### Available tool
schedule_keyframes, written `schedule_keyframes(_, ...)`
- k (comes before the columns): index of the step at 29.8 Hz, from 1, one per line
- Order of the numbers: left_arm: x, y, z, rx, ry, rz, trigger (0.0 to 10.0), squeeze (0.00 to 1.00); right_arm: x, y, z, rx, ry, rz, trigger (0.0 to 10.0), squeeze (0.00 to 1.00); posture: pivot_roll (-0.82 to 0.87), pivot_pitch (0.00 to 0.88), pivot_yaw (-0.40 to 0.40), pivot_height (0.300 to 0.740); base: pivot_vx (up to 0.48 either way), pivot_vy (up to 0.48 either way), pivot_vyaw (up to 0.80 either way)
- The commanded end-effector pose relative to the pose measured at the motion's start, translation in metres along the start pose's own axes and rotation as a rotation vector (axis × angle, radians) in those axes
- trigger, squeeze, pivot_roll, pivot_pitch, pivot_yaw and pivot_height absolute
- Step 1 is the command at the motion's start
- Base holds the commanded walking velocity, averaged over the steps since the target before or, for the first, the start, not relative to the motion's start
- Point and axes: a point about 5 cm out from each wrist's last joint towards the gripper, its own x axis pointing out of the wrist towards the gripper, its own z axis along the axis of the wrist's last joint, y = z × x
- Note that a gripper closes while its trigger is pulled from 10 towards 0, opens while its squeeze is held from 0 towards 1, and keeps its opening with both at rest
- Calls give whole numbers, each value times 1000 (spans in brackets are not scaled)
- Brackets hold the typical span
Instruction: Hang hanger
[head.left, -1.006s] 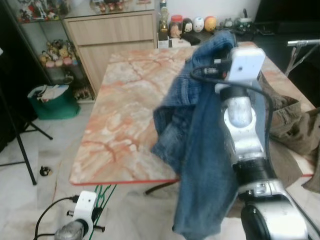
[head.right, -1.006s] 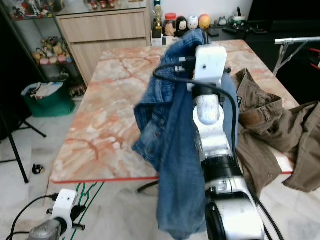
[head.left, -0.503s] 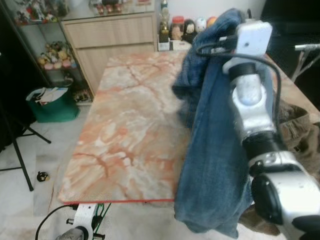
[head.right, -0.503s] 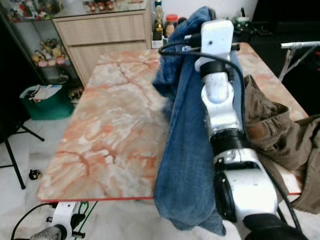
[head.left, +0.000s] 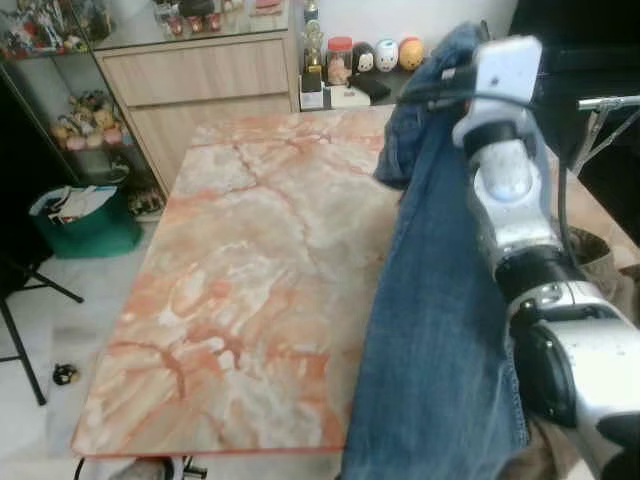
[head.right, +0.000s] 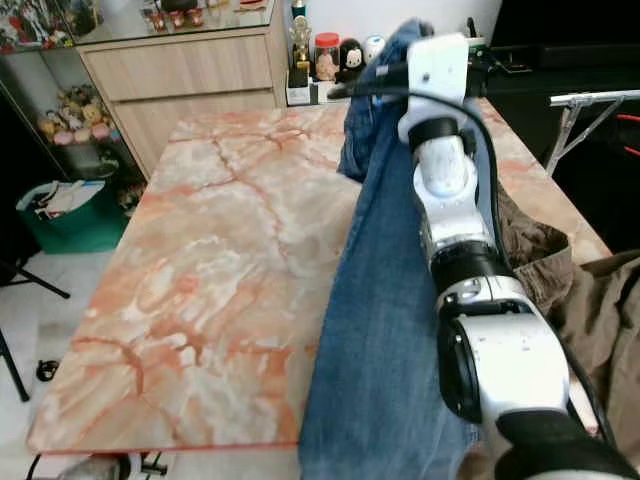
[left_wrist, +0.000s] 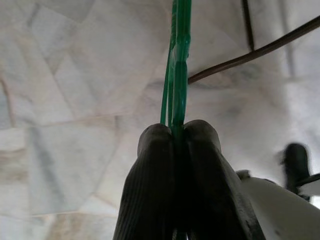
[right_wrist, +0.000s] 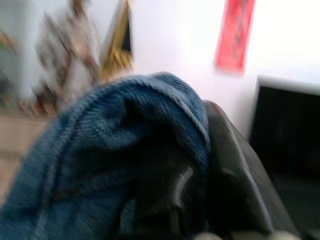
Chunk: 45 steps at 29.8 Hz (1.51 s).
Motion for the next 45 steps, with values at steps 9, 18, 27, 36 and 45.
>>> schedule_keyframes(9,0,5,7,17,-22,0,10000,0,-50,38,-65,17,258,122,10000,0,81,0,68,740,0,0,0)
schedule_keyframes(18,-1,5,3,18,-6,-11,10000,0,-71,30,-80,26,298,19,10000,0,81,0,66,740,0,0,0)
schedule_keyframes(27,-2,6,-1,14,6,-12,10000,0,-89,36,-84,64,304,-18,10000,0,86,0,63,740,0,0,0)
schedule_keyframes(36,-2,4,-3,9,12,-11,10000,0,-97,38,-83,77,320,-34,10000,1000,87,0,62,740,0,0,0)
schedule_keyframes(45,-2,5,-3,6,15,-11,10000,0,-92,41,-73,88,298,-35,10000,1000,87,0,62,740,0,0,0)
